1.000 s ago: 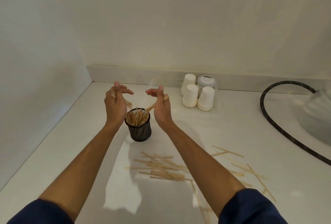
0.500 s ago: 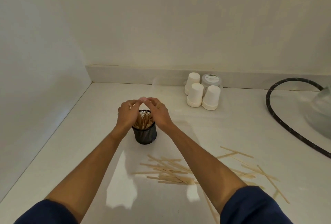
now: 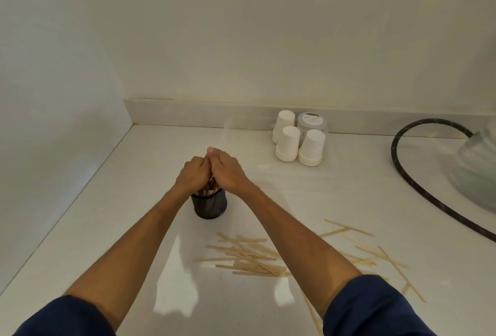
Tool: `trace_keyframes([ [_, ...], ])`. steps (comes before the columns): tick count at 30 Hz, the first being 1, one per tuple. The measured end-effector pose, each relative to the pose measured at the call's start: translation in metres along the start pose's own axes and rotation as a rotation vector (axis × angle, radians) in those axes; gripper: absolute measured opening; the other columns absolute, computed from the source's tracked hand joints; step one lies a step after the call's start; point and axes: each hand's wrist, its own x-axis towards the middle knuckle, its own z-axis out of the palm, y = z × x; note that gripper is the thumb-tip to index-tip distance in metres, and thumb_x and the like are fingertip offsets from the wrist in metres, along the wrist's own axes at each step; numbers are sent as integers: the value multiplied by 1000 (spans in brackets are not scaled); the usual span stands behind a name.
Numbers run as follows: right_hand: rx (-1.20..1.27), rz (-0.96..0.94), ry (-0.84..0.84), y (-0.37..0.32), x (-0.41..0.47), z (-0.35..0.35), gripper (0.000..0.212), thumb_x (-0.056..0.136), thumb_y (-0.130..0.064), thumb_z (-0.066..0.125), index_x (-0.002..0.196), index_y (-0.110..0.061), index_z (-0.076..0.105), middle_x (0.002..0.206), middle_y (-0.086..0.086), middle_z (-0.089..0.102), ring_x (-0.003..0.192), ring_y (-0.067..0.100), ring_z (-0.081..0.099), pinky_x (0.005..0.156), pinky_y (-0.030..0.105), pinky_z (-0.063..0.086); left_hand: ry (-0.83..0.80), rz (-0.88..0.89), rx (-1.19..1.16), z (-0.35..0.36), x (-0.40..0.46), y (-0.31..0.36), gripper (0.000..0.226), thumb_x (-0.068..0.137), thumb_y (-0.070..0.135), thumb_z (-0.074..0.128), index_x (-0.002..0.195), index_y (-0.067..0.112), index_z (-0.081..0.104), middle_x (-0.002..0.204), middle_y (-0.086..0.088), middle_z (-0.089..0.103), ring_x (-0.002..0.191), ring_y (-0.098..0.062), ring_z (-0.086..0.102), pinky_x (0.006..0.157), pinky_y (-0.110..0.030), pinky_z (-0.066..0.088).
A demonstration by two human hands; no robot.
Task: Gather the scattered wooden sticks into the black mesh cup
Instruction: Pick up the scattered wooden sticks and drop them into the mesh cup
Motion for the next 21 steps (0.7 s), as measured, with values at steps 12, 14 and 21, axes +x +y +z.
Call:
trace_keyframes([
  [12, 5, -71, 45, 3, -1, 6, 52, 105, -44, 26, 140, -14, 49, 144, 8, 52, 134, 23, 45, 115, 43, 30, 111, -55, -338, -6, -6, -8, 33, 103, 21, 36, 112, 6, 65, 108, -11, 68, 101, -24, 64, 80, -32, 50],
  [14, -82, -91, -25, 2, -6, 13, 53, 104, -46, 24, 134, -15, 54, 136, 8, 58, 126, 25, 51, 110, 47, 34, 135, -42, -389, -4, -8, -11, 29, 101, 19, 41, 97, 12, 68, 94, -6, 71, 89, -20, 66, 66, -25, 47],
  [21, -12, -196, 129, 3, -25, -8, 52, 104, -47, 29, 142, -16, 46, 145, 3, 50, 135, 17, 43, 114, 37, 29, 400, -51, -457, 1, -21, -8, 34, 102, 32, 38, 107, 13, 66, 104, -1, 68, 98, -16, 62, 85, -27, 46],
])
